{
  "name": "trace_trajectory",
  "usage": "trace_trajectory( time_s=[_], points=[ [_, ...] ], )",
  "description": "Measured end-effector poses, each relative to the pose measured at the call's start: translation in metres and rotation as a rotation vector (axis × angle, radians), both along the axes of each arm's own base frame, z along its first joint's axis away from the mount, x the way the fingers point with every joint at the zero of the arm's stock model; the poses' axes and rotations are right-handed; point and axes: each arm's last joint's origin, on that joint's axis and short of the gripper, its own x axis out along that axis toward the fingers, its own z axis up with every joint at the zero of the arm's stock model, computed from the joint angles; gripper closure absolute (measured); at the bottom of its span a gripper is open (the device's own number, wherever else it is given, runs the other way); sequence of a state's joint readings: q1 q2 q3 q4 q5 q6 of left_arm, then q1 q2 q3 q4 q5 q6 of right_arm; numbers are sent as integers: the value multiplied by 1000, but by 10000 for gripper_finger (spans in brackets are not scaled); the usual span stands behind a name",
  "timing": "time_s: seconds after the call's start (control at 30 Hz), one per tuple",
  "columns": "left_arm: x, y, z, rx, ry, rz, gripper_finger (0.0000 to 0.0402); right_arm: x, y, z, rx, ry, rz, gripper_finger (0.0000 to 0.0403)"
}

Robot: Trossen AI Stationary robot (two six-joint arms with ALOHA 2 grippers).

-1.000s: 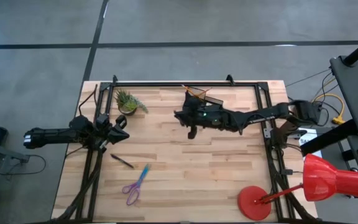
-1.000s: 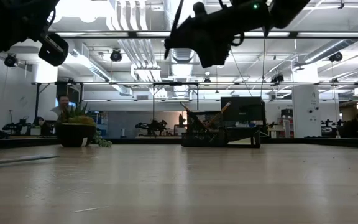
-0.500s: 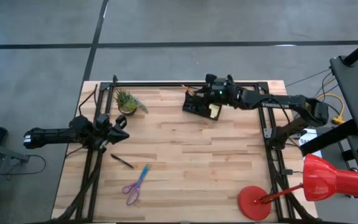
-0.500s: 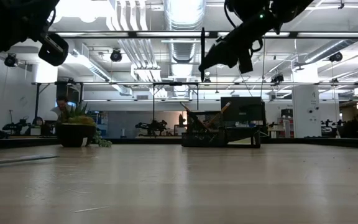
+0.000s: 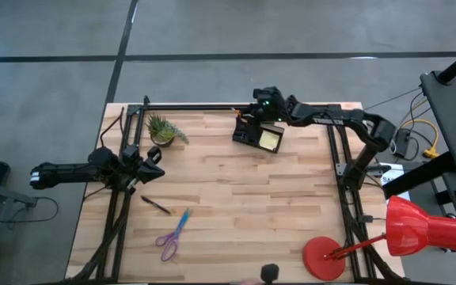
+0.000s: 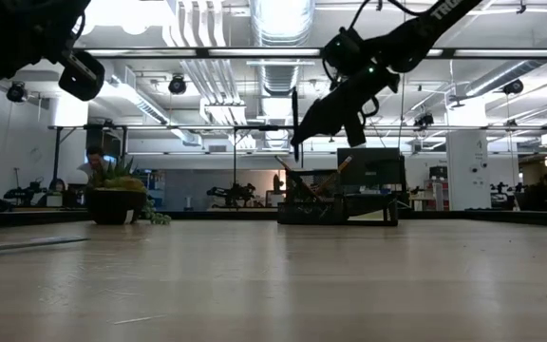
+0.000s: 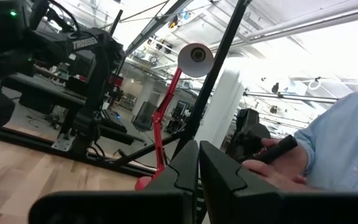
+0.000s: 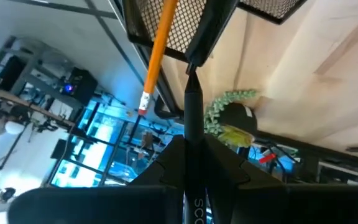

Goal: Pick and place office supplies into organizer
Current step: Put the bottom black pen into the black desk organizer

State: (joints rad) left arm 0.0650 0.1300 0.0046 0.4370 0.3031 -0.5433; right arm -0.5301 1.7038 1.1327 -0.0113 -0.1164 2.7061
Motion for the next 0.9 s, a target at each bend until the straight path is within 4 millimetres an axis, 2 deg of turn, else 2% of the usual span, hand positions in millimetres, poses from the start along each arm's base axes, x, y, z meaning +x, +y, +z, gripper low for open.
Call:
trace_trajectory(
  time_s=[0.6,0.9],
  points=[
    [0,0,0,-1,1,0,402,-15,-10,-12,137,142,-101,374],
    [0,0,-1,-1,10,0,402,-23,-20,-13,107,179,-128,341]
  ],
)
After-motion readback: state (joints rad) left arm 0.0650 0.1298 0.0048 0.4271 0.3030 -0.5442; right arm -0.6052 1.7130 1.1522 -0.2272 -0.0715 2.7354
